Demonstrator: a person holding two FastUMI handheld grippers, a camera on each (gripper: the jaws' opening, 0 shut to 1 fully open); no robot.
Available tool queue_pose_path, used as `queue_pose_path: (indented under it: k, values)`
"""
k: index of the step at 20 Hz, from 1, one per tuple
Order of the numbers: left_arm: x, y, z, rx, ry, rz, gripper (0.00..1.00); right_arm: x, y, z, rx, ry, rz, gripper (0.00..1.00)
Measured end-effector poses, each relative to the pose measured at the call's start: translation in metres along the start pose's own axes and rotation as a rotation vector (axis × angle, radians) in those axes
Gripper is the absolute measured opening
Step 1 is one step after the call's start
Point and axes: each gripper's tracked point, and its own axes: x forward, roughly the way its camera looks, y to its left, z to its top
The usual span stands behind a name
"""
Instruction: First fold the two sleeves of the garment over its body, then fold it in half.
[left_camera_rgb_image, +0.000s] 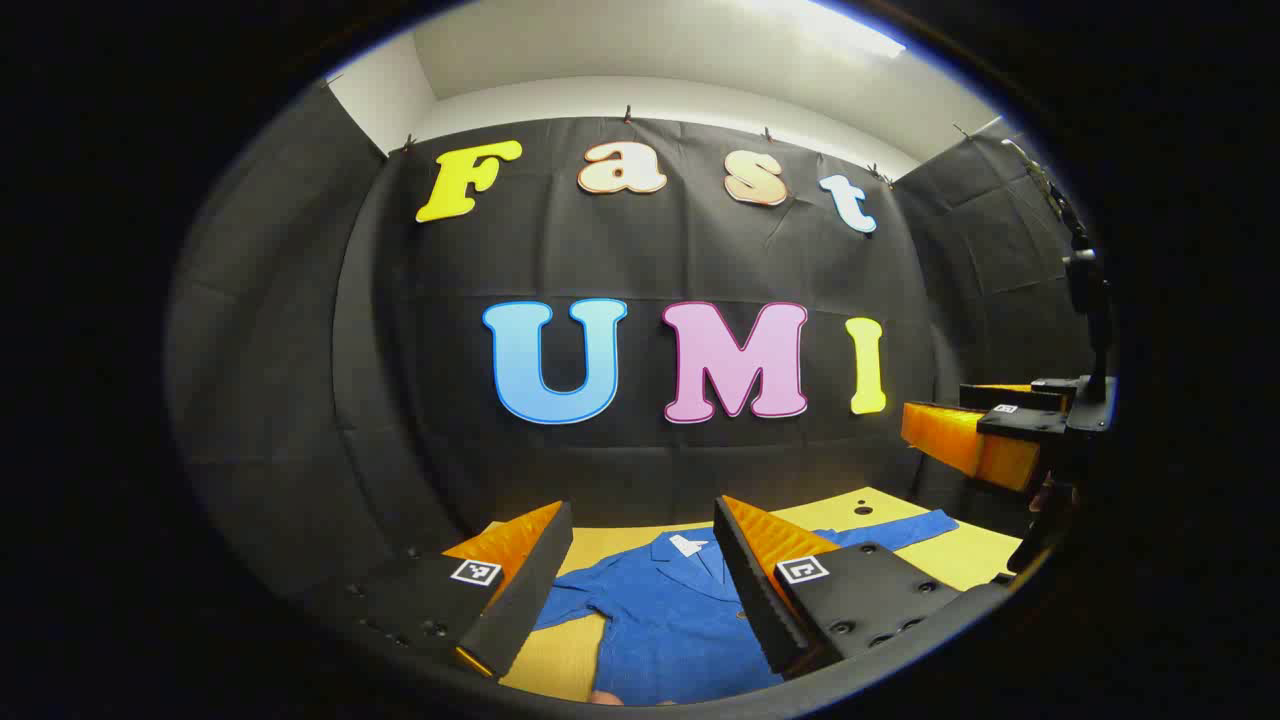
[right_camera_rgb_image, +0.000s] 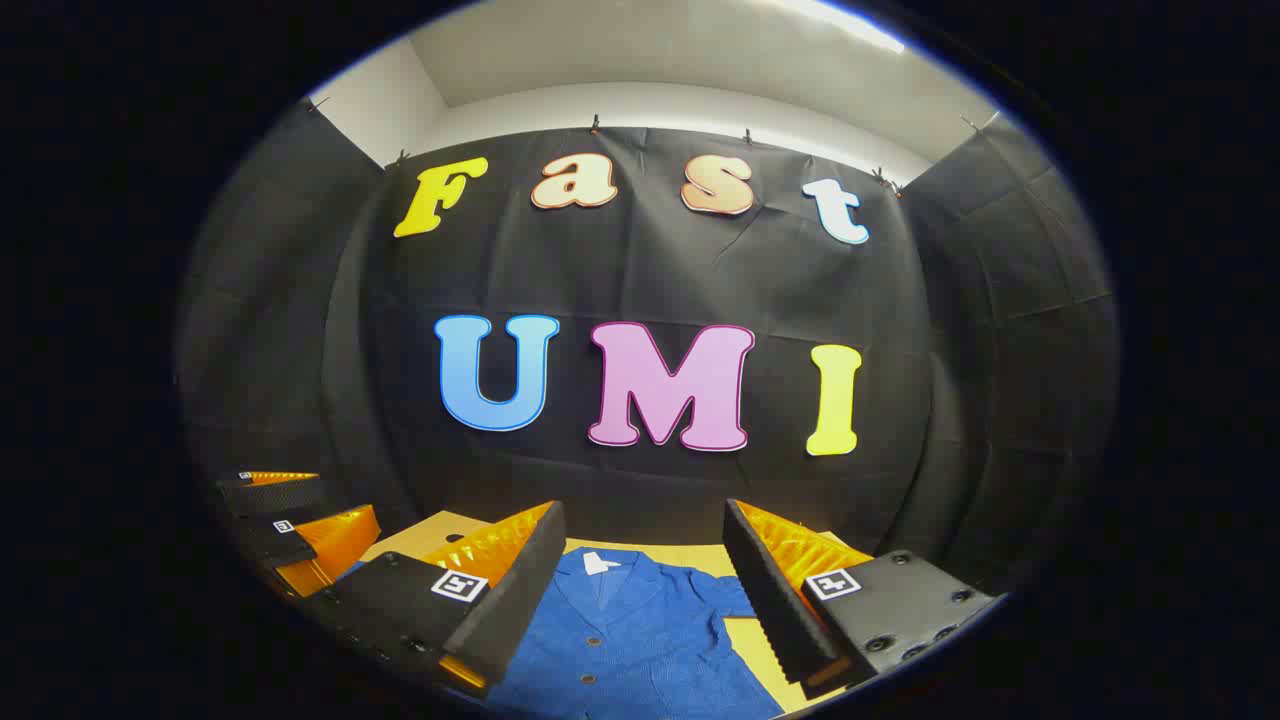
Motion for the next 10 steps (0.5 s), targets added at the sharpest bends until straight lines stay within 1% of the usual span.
queue_pose_path:
  k: [3,6,10]
  values:
    - [-0.001,0.003,0.003,0.006,-0.007,-0.017,0.82,-0.005,0.003,0.005,-0.001,-0.013,-0.01,0.96]
    - [-0.008,0.007,0.005,-0.003,-0.017,-0.026,0.82,-0.013,0.013,0.005,0.02,-0.01,-0.003,0.96]
    - [-0.023,0.021,0.004,-0.011,-0.023,-0.012,0.81,-0.021,0.025,0.005,0.002,-0.01,-0.013,0.95]
